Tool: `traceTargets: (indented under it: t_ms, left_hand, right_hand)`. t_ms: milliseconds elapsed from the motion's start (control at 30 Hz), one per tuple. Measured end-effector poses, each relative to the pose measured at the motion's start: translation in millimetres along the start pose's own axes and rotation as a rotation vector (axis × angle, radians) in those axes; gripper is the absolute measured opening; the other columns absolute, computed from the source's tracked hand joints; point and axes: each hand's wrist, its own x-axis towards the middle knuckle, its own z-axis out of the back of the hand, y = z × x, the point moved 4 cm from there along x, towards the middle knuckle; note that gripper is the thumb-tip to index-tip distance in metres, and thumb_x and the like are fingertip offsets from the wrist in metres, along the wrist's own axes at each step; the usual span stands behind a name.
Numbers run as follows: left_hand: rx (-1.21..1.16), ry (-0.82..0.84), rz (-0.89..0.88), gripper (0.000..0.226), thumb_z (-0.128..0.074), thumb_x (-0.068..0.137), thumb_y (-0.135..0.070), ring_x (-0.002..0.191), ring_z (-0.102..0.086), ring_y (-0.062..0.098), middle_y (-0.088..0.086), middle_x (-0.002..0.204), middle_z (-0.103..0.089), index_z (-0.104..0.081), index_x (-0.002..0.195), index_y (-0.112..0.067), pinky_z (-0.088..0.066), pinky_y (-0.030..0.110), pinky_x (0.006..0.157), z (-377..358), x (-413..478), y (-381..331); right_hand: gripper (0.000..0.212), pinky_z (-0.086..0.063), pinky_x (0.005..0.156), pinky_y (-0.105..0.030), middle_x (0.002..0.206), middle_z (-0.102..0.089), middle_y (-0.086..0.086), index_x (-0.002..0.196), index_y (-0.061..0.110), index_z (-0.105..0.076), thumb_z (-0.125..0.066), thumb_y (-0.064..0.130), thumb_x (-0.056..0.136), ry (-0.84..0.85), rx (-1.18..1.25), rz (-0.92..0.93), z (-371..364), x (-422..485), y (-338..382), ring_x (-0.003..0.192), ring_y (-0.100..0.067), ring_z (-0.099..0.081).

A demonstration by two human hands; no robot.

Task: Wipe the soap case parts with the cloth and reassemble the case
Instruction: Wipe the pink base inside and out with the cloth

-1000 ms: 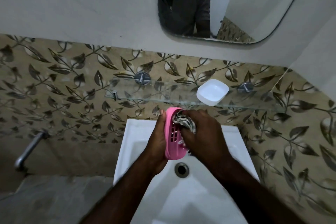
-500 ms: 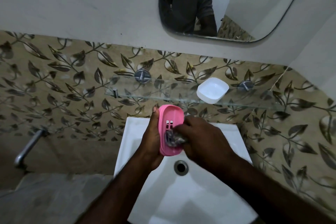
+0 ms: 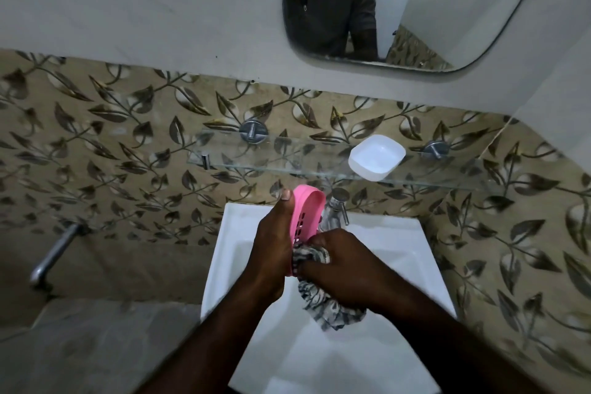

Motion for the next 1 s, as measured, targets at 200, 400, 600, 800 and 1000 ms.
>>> traceTargets:
  t_ms: [200,400,600,800,1000]
  left_hand:
    - [-0.034,0.015,-0.023,0.082,-0.049,0.07,-0.078,0.095,-0.07,0.035,0.019,0.101,-0.073,-0.069,0.111,-0.011,-0.053,0.05,0.088,-4,-3,-3]
    - [-0.071,0.117,0.02,0.073,-0.063,0.075,-0.066,0.113,-0.064,0.035,0.017,0.121,-0.067,-0.06,0.127,-0.015,-0.045,0.055,0.101,-11,0,-1]
    - [0.009,0.071,0.01,0.072,-0.074,0.063,-0.062,0.104,-0.068,0.033,0.014,0.113,-0.071,-0.062,0.117,-0.017,-0.052,0.053,0.094,-6,-1,3]
    - [0.125,0.058,-0.094,0.046,-0.082,0.055,-0.044,0.074,-0.062,0.02,0.005,0.082,-0.072,-0.074,0.092,-0.018,-0.052,0.032,0.066,18,3,-5]
    - [0.318,0.059,-0.3,0.013,-0.081,0.071,-0.011,0.066,-0.064,0.011,-0.001,0.071,-0.072,-0.074,0.081,-0.015,-0.052,0.024,0.062,28,-8,-25]
  right_hand:
    - [0.034,-0.053,0.073,-0.044,0.093,-0.06,-0.032,0.098,-0.02,-0.057,-0.06,0.007,0.079,0.188,0.939,-0.125,-10,4,-14,0.081,-0.04,-0.061]
    - [0.04,-0.053,0.091,-0.045,0.115,-0.065,-0.027,0.118,-0.006,-0.059,-0.062,0.012,0.083,-0.121,1.331,-0.003,8,1,-18,0.104,-0.04,-0.065]
    - [0.034,-0.055,0.088,-0.052,0.105,-0.072,-0.022,0.11,0.007,-0.066,-0.077,0.011,0.078,-0.352,0.946,0.034,16,-8,-21,0.098,-0.042,-0.068]
    - [0.03,-0.059,0.077,-0.04,0.091,-0.076,-0.006,0.099,0.014,-0.069,-0.083,0.008,0.073,-0.454,0.653,-0.032,26,-11,-29,0.085,-0.024,-0.073]
    - [0.025,-0.057,0.072,-0.035,0.083,-0.076,0.001,0.095,0.022,-0.071,-0.081,0.01,0.076,-0.635,0.47,0.016,39,-16,-32,0.076,-0.016,-0.072]
